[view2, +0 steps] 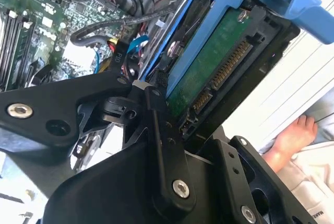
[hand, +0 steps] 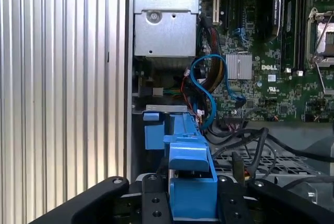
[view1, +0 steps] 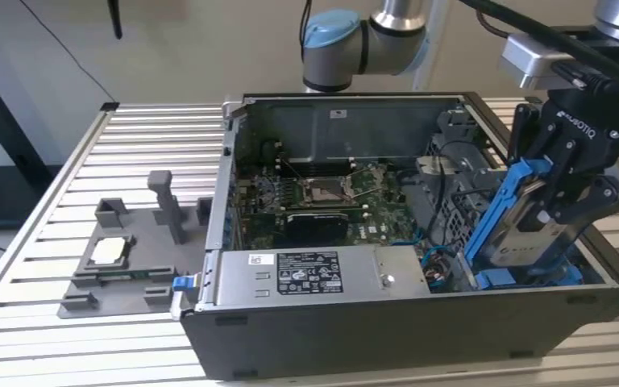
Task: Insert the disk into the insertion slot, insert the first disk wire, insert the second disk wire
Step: 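Insert the disk into the insertion slot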
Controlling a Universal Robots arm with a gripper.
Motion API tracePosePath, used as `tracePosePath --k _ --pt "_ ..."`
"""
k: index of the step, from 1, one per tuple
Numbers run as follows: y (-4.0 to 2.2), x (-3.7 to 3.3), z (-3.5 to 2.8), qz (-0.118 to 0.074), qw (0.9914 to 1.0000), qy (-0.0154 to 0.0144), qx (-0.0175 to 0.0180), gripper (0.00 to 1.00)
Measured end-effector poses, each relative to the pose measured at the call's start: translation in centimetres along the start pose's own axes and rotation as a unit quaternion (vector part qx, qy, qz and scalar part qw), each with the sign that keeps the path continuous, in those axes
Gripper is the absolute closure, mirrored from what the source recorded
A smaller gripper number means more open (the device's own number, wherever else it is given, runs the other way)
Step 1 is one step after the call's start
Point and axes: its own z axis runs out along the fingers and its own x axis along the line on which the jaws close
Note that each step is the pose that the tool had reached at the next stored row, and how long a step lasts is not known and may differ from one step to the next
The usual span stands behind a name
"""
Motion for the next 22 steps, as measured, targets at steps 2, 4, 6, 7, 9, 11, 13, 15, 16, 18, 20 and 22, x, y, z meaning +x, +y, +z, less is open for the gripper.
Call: tracePosePath --k 2,4,6,7,9,11,13,15,16,18,20,22 --pt "-0.02 -0.01 0.36 0.0 1.0 0.0001 0.0 0.67" --pt "-0.03 -0.02 0.72 0.0 1.0 0.0 0.0 0.67" --pt "-0.04 -0.02 1.02 0.0 1.0 0.0001 0.0 0.67" --pt "-0.04 -0.02 1.19 0.0 1.0 0.0 0.0 0.67" --pt "-0.05 -0.03 1.42 0.0 1.0 0.0 0.0 0.67" --pt "-0.05 -0.03 1.44 0.0 1.0 0.0001 0.0 0.67" --pt "-0.05 -0.03 1.44 0.0 1.0 0.0002 0.0 0.67" --pt "-0.05 -0.03 1.45 0.0 1.0 0.0001 0.0 0.67" --pt "-0.05 -0.03 1.45 0.0 1.0 0.0001 0.0 0.67" --pt "-0.05 -0.03 1.45 0.0 1.0 0.0001 0.0 0.67" --pt "-0.05 -0.03 1.45 0.0 1.0 0.0001 0.0 0.67" --pt "-0.06 -0.03 1.45 0.0 1.0 0.0001 0.0 0.67"
